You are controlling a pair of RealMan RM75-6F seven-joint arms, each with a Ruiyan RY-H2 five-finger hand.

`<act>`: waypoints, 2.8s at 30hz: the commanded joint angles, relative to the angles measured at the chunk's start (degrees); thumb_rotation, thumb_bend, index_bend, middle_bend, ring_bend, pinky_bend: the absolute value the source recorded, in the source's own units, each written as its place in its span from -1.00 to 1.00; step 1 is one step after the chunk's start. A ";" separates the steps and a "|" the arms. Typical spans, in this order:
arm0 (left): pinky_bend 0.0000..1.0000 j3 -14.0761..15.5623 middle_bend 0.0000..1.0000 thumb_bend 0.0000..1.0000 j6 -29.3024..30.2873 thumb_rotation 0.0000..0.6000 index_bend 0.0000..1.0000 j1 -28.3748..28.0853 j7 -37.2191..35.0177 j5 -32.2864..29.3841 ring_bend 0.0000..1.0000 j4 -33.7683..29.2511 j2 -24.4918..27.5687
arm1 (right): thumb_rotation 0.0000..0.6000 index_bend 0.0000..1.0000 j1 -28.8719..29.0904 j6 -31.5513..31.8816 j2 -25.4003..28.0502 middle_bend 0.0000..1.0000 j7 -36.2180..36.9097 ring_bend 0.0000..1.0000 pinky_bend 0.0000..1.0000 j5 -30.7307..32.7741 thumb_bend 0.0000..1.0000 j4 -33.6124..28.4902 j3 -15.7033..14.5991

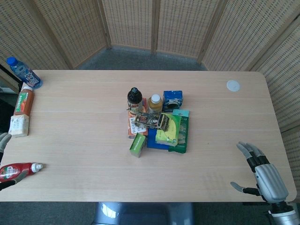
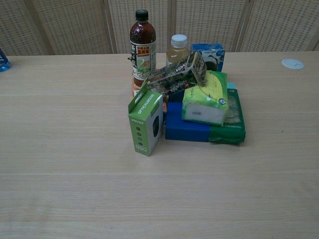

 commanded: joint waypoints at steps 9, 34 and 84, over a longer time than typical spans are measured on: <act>-1.00 0.58 -1.00 -1.00 -2.13 1.00 -1.00 -0.67 0.77 -0.27 -1.00 0.77 -0.48 | 0.95 -1.00 -0.17 0.25 0.19 -1.00 0.17 -1.00 -1.00 -0.01 -1.00 -0.09 -0.04; -1.00 -1.45 -1.00 -1.00 -25.73 1.00 -1.00 -45.31 -9.40 33.18 -1.00 39.61 -13.35 | 0.96 -1.00 2.25 -5.25 -3.07 -1.00 -3.57 -1.00 -1.00 10.30 -1.00 1.56 4.14; -0.02 13.85 0.14 -1.00 -21.28 1.00 0.22 -71.42 -16.92 31.85 -0.41 78.16 -49.30 | 0.95 -1.00 2.72 -6.50 -0.16 -1.00 5.41 -1.00 -1.00 14.14 -1.00 2.74 6.72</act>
